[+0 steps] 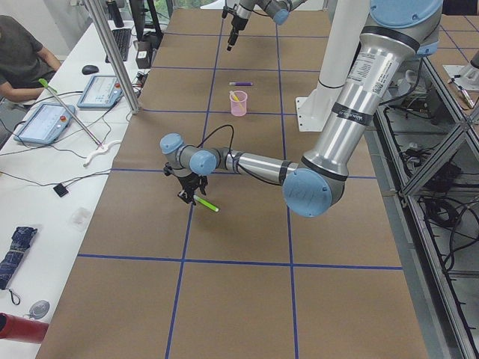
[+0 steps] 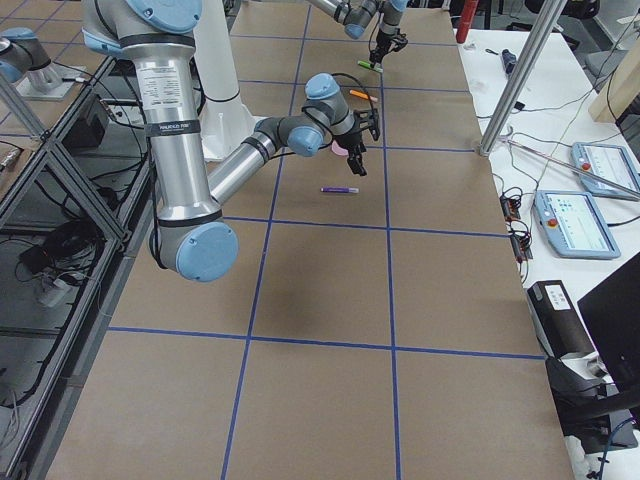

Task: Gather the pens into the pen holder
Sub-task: 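Lower the left gripper onto the green marker and grasp it while the right gripper withdraws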

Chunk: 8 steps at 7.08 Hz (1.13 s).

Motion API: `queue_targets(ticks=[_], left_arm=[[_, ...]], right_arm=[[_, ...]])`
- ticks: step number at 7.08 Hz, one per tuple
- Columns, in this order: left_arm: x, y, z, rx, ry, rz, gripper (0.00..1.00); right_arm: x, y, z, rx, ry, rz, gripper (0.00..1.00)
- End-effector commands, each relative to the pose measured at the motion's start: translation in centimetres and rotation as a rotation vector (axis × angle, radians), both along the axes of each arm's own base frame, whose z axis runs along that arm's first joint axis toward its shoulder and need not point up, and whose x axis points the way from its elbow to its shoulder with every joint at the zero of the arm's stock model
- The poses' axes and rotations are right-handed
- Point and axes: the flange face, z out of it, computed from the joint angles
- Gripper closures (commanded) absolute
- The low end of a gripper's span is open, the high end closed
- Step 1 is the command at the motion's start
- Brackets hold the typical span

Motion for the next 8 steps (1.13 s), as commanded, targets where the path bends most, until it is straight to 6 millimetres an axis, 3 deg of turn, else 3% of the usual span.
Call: queue_targets(ticks=[1, 4, 5, 6, 7, 8], left_arm=[[0.72, -0.07, -0.13, -0.001, -0.001, 0.008, 0.37], [1.20, 0.16, 0.38, -0.009, -0.004, 0.018, 0.44], [1.20, 0.15, 0.45, -0.008, -0.006, 0.017, 0.53], [1.19, 0.16, 0.47, -0.009, -0.007, 0.017, 0.85], [1.16, 0.23, 0.66, -0.014, -0.008, 0.018, 1.00], [1.17, 0.22, 0.50, -0.010, -0.006, 0.019, 1.00]], right_arm=[[0.19, 0.11, 0.29, 0.002, 0.007, -0.004, 0.00], [0.14, 0.05, 0.30, 0.002, 0.009, -0.002, 0.00], [0.14, 0.05, 0.30, 0.002, 0.009, -0.002, 0.00], [0.18, 0.08, 0.21, 0.004, 0.007, -0.002, 0.00], [0.31, -0.01, 0.21, 0.004, 0.006, 0.001, 0.00], [0.59, 0.16, -0.16, 0.008, 0.000, 0.001, 0.00]])
